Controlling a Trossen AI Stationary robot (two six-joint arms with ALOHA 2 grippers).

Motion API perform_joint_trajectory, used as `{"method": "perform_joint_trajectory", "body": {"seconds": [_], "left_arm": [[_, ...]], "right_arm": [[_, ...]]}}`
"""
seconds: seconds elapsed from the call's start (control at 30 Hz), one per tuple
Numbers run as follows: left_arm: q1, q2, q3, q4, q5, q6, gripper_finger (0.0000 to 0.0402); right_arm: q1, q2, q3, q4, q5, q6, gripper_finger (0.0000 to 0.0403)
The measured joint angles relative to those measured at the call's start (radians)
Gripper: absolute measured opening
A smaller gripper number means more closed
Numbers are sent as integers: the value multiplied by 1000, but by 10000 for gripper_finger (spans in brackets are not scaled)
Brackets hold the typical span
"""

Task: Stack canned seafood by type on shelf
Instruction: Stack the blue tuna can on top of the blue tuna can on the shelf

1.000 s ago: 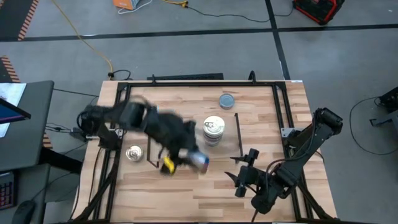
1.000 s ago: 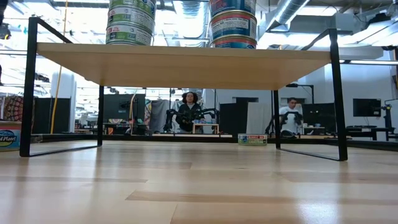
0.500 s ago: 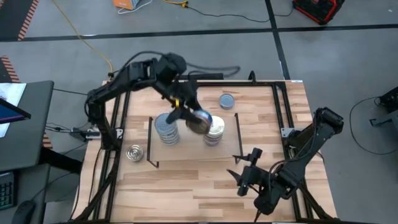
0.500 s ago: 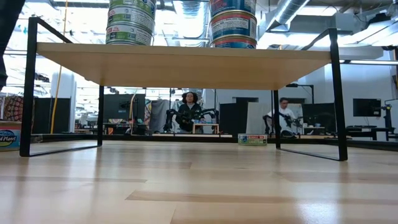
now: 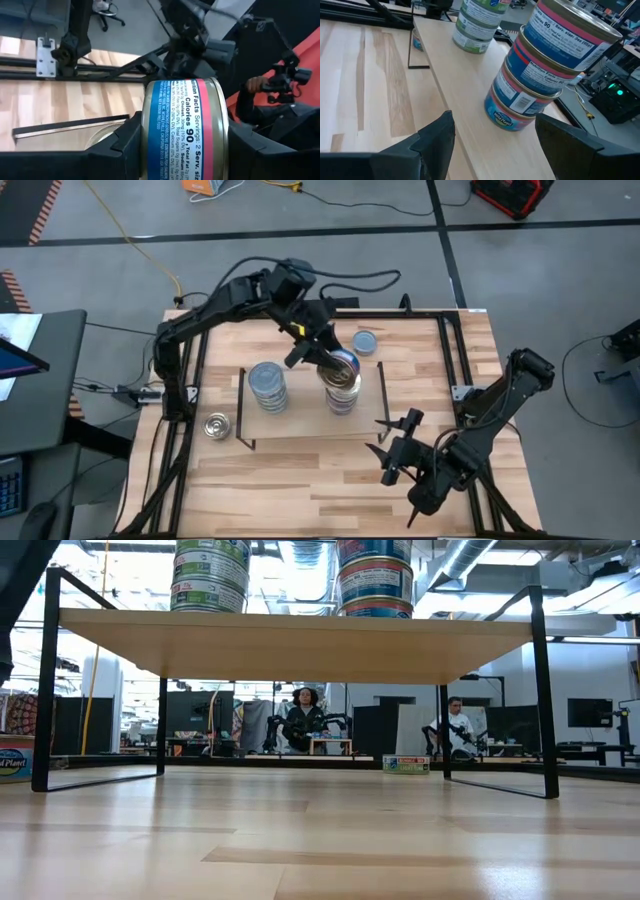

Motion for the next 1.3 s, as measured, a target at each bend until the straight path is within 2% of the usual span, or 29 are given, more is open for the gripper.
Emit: {"method": "perform_joint_trajectory", "body": {"seconds": [0.4, 0.6, 0.83, 1.3], "left_arm": [[6, 43, -4, -44, 32, -15, 191], [12, 90, -3, -16, 58, -99, 191], [25, 116, -2, -5, 134, -168, 194], [35, 119, -2, -80, 128, -215, 195]], "right_arm": [[24, 0, 0, -18, 0, 32, 301], [26, 1, 0, -12, 0, 33, 301], [26, 4, 0, -15, 0, 40, 301], [25, 5, 0, -14, 0, 43, 301]]}}
